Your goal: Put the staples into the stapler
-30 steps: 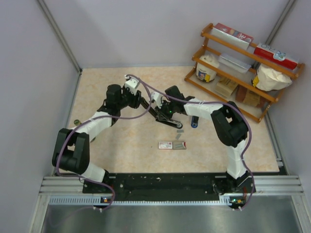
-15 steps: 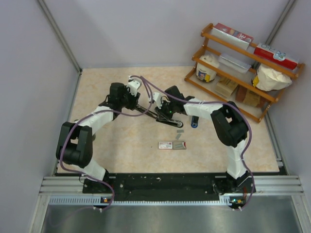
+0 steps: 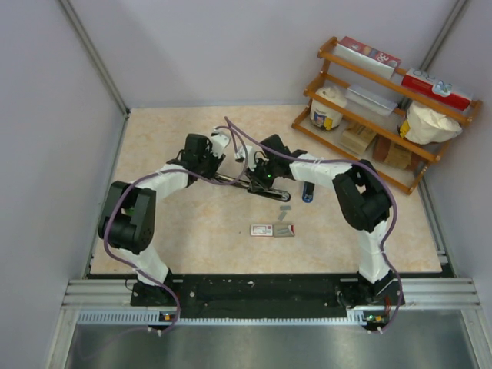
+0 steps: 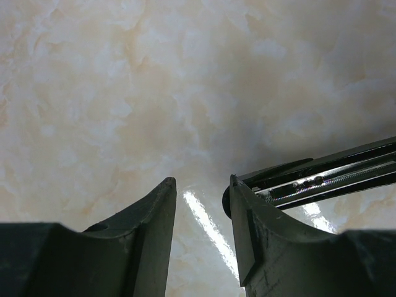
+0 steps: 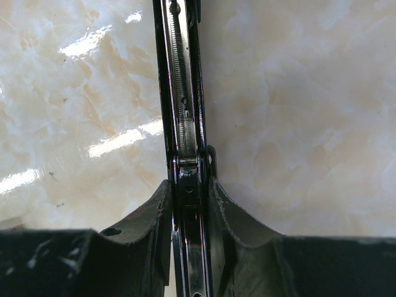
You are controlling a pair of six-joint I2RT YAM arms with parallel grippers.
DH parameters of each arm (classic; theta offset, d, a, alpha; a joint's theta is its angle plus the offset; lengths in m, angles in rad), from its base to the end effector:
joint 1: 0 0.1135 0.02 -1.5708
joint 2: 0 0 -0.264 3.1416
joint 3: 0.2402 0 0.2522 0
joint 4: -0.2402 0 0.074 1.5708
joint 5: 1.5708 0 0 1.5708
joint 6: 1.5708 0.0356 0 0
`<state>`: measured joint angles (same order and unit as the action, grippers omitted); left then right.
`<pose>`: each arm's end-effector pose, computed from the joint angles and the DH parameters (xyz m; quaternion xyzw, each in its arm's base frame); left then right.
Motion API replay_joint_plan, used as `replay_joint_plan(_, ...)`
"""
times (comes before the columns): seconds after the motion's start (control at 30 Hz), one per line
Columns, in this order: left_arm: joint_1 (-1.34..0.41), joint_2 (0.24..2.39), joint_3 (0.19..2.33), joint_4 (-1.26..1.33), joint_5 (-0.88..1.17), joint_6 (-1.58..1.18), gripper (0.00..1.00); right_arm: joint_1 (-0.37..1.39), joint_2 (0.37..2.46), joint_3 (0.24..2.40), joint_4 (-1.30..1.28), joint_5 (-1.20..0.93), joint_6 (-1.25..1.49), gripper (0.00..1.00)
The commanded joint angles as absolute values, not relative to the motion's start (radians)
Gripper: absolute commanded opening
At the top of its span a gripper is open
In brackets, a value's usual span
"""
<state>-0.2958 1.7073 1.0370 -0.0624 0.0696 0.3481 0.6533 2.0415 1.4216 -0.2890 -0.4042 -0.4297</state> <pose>0.3499 -0.1092 0.1966 0.3023 0.8615 -0.0211 0.4073 0.3405 0.2783 0.1711 -0.5334 0.7603 0.2242 0.2952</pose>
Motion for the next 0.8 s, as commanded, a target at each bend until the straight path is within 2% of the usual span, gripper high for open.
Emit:
replay_joint_plan(0.0,-0.367,1.735,1.016,-0.153,0.097,0.339,0.46,0.660,2.065,1.456,-0.245,-0.377,-0.410,0.00)
replay_joint_plan(0.53,-0.425,1.766,1.031,-0.193,0.023,0.388,0.47,0.660,2.049,1.462,-0.244,-0.365,-0.399,0.00)
replay_joint_plan(0.6,-0.425,1.756,1.025,-0.177,0.012,0.374,0.50,0.660,2.052,1.462,-0.241,-0.365,-0.397,0.00)
replay_joint_plan(0.67,-0.425,1.734,1.012,-0.146,0.009,0.367,0.59,0.660,2.052,1.460,-0.241,-0.365,-0.391,0.00)
replay_joint_plan(0.73,-0.422,1.700,1.006,-0.120,0.009,0.357,0.78,0.660,2.049,1.462,-0.241,-0.365,-0.387,0.00)
replay_joint_plan(0.77,-0.417,1.686,1.011,-0.118,0.014,0.354,0.79,0.658,2.049,1.462,-0.239,-0.364,-0.380,0.00)
